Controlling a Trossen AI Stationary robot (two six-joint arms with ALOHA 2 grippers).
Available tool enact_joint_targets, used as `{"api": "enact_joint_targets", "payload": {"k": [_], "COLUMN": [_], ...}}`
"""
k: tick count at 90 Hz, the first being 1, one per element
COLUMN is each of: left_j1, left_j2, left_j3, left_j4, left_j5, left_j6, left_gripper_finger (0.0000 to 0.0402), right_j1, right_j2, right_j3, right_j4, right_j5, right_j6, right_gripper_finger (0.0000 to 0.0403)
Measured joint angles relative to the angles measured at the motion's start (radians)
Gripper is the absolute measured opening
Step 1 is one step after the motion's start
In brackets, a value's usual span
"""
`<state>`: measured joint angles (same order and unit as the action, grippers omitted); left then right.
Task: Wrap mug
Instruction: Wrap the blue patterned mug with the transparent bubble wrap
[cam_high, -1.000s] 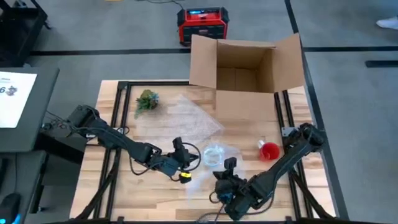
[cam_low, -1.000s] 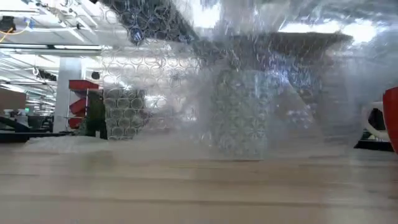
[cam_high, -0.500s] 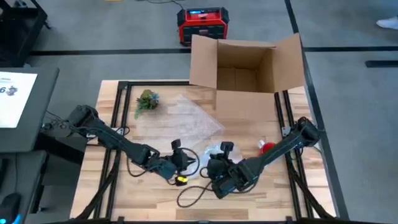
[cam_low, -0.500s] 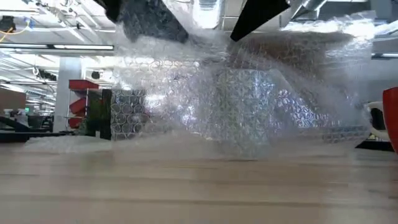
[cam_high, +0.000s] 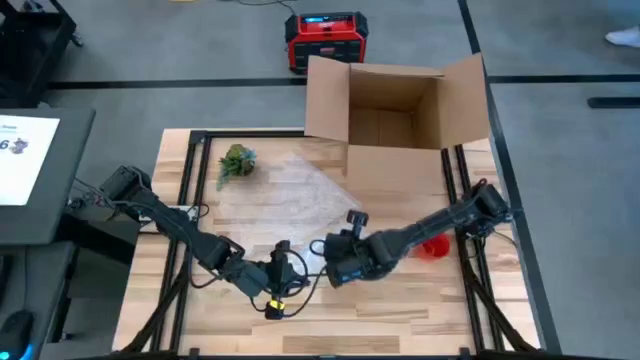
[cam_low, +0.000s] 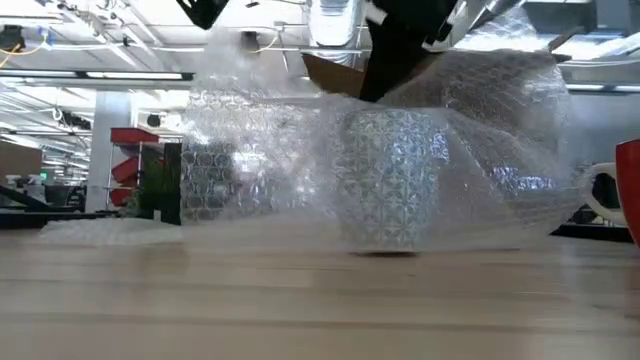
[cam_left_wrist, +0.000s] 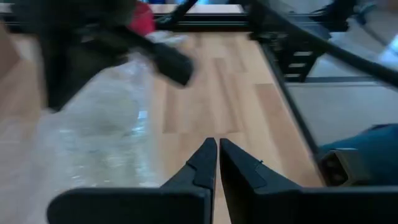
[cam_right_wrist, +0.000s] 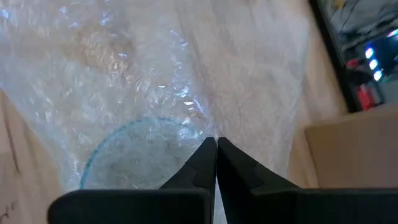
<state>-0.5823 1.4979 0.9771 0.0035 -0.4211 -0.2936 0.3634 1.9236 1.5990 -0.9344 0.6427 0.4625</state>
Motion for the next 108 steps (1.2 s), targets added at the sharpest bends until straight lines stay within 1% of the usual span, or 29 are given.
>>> {"api": "enact_joint_targets", "payload": {"k": [14,23,30,41,44,49,64,75,82,89,100,108], "left_j1": [0.019,0.049,0.062,0.090,0.098,0.107,0.126,0.130,0.129,0.123,0.124,0.133], "left_j2": [0.009,0.029,0.051,0.079,0.086,0.091,0.091,0.091,0.091,0.091,0.091,0.106], "left_j3": [0.000,0.000,0.000,0.000,0.000,0.000,0.000,0.000,0.000,0.000,0.000,0.000], "left_j4": [0.002,-0.008,-0.030,-0.030,-0.029,-0.036,-0.064,-0.089,-0.078,-0.029,0.043,0.068], "left_j5": [-0.004,-0.038,-0.128,-0.334,-0.367,-0.391,-0.391,-0.387,-0.357,-0.325,-0.210,-0.198], "left_j6": [0.021,0.015,0.022,-0.013,-0.026,-0.044,-0.098,-0.123,-0.116,-0.080,-0.019,-0.015], "left_gripper_finger": [0.0000,0.0000,0.0000,0.0000,0.0000,0.0000,0.0000,0.0000,0.0000,0.0000,0.0000,0.0000], "right_j1": [-0.031,-0.033,-0.035,-0.040,-0.040,-0.040,-0.044,-0.046,-0.051,-0.058,-0.074,-0.080], "right_j2": [0.000,0.000,0.000,0.000,0.000,0.001,0.001,0.001,0.001,0.001,0.001,0.001], "right_j3": [0.000,0.000,0.000,0.000,0.000,0.000,0.000,0.008,0.012,0.012,0.012,0.012], "right_j4": [0.005,0.010,0.008,0.009,0.009,0.007,0.008,-0.012,-0.031,-0.064,-0.082,-0.082], "right_j5": [-0.073,-0.097,-0.100,-0.119,-0.119,-0.119,-0.119,-0.119,-0.118,-0.119,-0.119,-0.119], "right_j6": [0.001,0.001,0.000,0.000,0.000,-0.008,-0.049,-0.076,-0.080,-0.080,-0.082,-0.087], "right_gripper_finger": [0.0000,0.0000,0.0001,0.0018,0.0028,0.0048,0.0103,0.0127,0.0133,0.0135,0.0136,0.0136]}}
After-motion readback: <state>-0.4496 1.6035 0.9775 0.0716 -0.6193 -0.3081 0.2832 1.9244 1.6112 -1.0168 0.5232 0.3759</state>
